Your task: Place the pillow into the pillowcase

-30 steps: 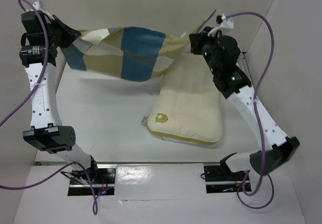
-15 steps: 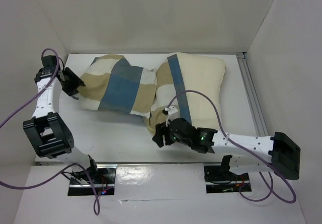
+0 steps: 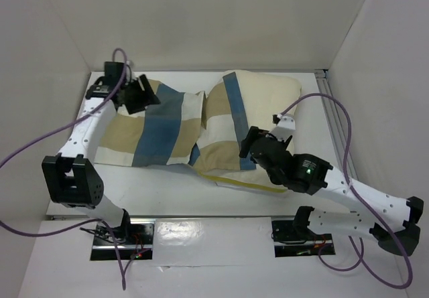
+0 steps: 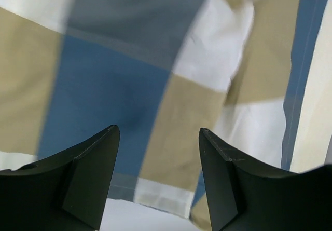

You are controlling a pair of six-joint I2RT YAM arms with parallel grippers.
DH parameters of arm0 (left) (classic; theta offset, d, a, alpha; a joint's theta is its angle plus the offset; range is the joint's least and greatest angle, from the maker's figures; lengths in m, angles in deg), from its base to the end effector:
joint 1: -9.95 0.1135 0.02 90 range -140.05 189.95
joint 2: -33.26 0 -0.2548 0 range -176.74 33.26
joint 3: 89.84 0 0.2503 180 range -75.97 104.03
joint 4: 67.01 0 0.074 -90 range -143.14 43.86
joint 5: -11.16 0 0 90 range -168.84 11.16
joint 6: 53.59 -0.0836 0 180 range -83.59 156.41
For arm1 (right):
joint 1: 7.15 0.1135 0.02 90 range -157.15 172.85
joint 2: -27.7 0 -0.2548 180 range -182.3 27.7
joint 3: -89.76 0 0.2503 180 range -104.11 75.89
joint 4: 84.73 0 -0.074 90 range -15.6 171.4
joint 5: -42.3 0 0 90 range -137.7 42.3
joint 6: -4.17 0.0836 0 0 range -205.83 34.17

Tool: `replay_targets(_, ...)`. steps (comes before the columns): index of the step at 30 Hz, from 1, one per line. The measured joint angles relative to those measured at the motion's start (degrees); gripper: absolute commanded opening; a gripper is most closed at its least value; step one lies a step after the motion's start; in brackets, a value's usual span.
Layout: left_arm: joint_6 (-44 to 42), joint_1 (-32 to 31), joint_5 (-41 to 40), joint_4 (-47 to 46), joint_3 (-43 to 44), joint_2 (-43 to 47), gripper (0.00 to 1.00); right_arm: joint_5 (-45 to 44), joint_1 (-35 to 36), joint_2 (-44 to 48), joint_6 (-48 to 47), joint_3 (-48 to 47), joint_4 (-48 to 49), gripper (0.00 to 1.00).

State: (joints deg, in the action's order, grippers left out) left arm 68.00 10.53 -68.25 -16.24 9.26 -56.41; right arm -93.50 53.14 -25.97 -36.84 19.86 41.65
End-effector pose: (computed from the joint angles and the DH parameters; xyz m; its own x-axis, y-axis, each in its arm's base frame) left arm 0.3828 -0.0115 0.3061 -0.6297 -0.5213 -0.5760 -0.2369 0.8350 -0.4967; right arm 0.1584 0.1566 0.3084 -0.4414 0.2880 -0.8499 0.0150 0.9493 0.3139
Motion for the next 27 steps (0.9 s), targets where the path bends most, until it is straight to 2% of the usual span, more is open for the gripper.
replay_targets(6,0.3,-16.1,1.3,-1.6,-4.4,-5.5,0.77,-0.7,-0.1,-6.9,6.0,-1.4,-10.8,0.87)
replay_targets(11,0.8,-24.8,0.9,-1.8,-7.3,-8.0,0.77,1.1,-0.8,-7.2,6.7,-0.1,-11.2,0.89)
replay_targets(16,1.7,-30.2,1.1,-3.5,-7.3,-8.0,0.77,4.1,-4.2,-9.9,-1.4,1.8,-1.5,0.93)
replay_targets(19,1.8,-31.6,1.3,-4.4,-7.3,-8.0,0.78,7.9,-10.4,-15.8,-8.9,0.5,7.3,0.94)
replay_targets(23,1.8,-32.3,1.5,-4.5,-7.3,-8.1,0.78,12.8,-21.9,-26.5,-16.7,-7.2,15.8,0.94)
replay_targets(25,1.8,-32.6,1.7,-4.5,-7.1,-8.2,0.73,17.2,-27.2,-29.4,-19.3,-11.7,18.3,0.94)
replay_targets(27,2.2,-33.0,1.9,-4.6,-6.7,-8.6,0.39,20.7,-32.7,-31.6,-21.0,-16.8,18.7,0.94)
